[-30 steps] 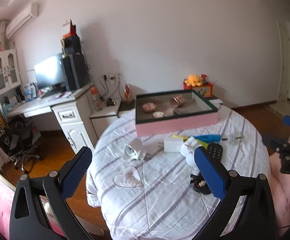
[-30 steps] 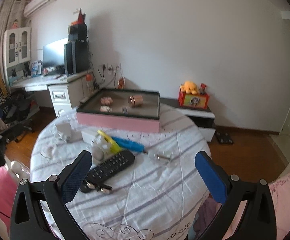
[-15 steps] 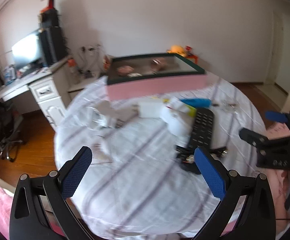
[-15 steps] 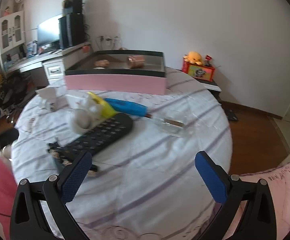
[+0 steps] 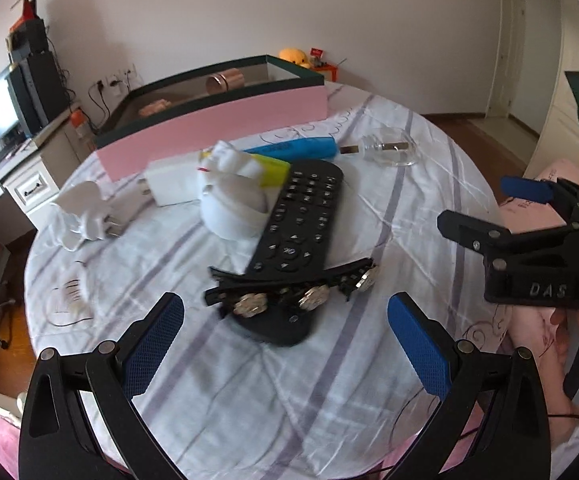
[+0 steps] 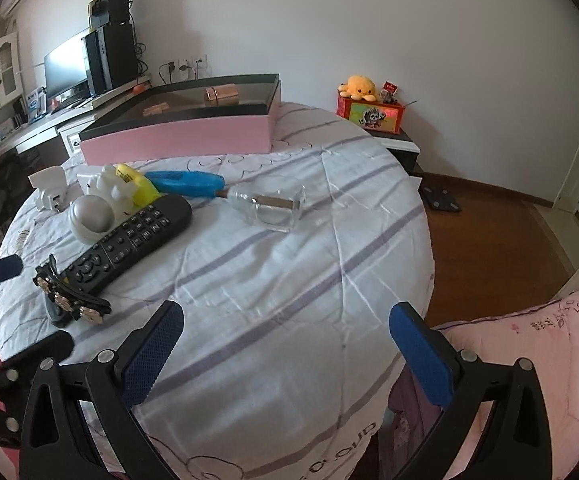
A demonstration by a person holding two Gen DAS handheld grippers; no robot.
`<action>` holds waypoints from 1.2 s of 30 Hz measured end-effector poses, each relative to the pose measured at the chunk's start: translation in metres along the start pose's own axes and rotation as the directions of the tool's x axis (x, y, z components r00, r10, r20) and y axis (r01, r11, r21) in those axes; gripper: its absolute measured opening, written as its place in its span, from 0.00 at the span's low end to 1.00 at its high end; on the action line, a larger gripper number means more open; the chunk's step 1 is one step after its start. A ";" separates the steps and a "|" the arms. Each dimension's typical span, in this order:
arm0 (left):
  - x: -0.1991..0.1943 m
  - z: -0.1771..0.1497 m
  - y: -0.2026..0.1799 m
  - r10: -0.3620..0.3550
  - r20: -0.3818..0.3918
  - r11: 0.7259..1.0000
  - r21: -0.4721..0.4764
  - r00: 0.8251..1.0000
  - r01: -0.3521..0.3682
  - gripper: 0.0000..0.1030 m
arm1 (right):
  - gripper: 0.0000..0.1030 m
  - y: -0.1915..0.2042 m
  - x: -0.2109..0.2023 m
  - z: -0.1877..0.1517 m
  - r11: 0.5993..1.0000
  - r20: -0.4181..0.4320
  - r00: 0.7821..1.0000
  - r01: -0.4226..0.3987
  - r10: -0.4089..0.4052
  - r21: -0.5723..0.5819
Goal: Organize rigid objects
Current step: 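Grasp the black hair clip with the left gripper while the right grasps the glass bottle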
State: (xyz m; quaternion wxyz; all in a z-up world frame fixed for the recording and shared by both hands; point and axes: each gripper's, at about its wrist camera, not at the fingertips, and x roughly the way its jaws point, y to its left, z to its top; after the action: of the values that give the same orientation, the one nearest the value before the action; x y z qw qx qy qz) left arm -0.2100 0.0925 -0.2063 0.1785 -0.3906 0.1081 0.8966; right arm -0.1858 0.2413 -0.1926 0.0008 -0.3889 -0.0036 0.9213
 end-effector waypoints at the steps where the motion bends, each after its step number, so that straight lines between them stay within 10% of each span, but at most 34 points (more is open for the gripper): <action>1: 0.004 0.002 -0.002 -0.003 -0.007 1.000 -0.007 1.000 0.003 1.00 | 1.00 -0.001 0.001 -0.001 1.000 -0.003 1.000 -0.004 0.004 0.001; 16: 0.010 0.003 0.035 -0.035 0.012 0.990 -0.135 0.999 0.036 0.94 | 1.00 -0.004 0.011 0.002 0.999 -0.006 0.999 -0.033 0.033 0.012; 36: 0.027 -0.014 0.125 0.152 -0.035 0.951 -0.268 0.988 -0.155 0.98 | 1.00 0.010 0.074 0.053 1.000 -0.063 0.998 -0.015 0.014 -0.011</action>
State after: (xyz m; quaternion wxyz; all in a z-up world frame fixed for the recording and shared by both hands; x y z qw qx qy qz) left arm -0.2679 -0.0203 -0.2287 0.0526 -0.4078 0.0163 0.9114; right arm -0.2757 0.2312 -0.2085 -0.0078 -0.4178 -0.0059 0.9085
